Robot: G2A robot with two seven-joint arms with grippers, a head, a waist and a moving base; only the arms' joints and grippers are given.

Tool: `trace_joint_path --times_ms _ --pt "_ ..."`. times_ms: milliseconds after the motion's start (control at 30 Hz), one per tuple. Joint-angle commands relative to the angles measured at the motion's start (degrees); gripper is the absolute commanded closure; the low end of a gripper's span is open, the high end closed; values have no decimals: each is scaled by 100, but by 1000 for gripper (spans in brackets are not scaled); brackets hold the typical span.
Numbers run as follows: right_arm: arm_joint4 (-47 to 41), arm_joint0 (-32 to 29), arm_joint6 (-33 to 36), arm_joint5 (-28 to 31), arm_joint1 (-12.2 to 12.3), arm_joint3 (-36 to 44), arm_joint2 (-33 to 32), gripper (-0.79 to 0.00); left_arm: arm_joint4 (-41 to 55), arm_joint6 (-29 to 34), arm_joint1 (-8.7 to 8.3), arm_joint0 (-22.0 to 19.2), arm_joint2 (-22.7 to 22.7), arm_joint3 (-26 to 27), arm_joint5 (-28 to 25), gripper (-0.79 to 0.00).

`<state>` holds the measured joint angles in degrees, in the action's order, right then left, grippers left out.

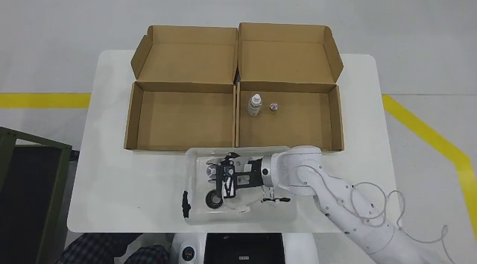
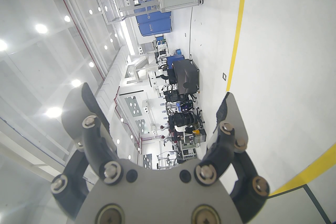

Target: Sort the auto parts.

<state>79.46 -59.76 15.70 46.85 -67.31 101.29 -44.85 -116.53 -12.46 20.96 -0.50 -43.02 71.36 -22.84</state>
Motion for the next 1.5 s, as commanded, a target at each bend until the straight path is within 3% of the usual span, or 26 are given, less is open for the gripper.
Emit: trace_joint_path --times_ms 0,533,900,1467 --pt "-69 -75 -45 46 33 144 -121 0 0 0 0 0 0 0 0 -785" --pt "-913 -705 -525 319 323 913 -1494 0 0 0 0 0 0 0 0 -785" --pt "-1438 -1154 -891 483 475 1028 -2354 0 0 0 0 0 0 0 0 -785" --pt "-2005 -1402 -1225 615 571 957 -2884 0 0 0 0 0 0 0 0 -785"
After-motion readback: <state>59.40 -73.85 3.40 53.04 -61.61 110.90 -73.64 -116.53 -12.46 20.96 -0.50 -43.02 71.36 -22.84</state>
